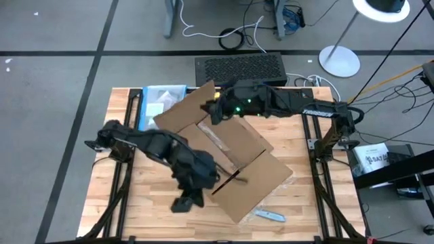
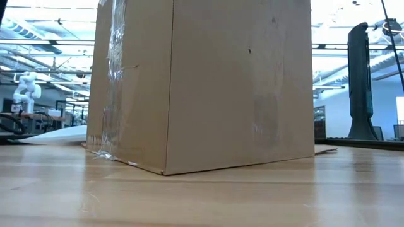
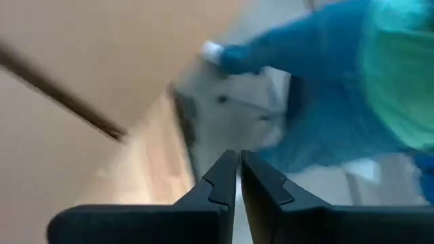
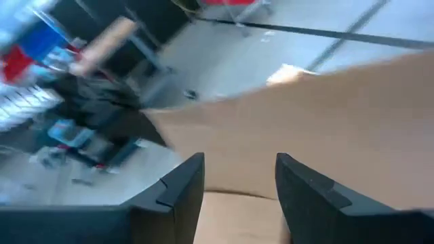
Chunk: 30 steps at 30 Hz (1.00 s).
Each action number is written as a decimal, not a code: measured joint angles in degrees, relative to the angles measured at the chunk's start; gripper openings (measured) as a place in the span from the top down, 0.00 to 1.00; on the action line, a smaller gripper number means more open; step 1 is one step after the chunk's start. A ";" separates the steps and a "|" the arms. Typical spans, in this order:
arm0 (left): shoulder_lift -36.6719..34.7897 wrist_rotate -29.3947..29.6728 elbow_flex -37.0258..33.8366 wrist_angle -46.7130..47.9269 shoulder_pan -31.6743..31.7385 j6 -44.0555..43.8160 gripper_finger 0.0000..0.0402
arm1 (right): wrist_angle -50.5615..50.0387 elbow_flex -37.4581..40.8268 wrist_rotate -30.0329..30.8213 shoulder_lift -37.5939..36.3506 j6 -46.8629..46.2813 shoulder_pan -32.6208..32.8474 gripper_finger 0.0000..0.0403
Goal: Unpack boxes
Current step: Break down box until it is fully flat
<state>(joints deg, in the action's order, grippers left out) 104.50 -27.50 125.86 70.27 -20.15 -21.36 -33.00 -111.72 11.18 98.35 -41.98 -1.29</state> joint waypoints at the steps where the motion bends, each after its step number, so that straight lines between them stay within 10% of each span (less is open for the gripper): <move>1: 0.23 0.76 0.00 -0.77 -0.12 0.26 0.93 | 0.93 -0.62 -0.89 0.02 -0.48 -0.29 0.57; 22: -7.09 11.70 0.53 16.86 -5.09 -11.27 0.93 | -30.27 -2.58 -8.60 -3.39 8.00 -1.06 0.57; 30: -7.08 29.61 -1.38 19.75 -11.42 -22.84 0.93 | -43.94 -2.54 -8.79 -3.87 14.96 5.17 0.57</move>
<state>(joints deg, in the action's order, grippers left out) 97.42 2.11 124.48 90.02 -31.57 -44.20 -76.94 -114.26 2.39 94.48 -27.02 3.88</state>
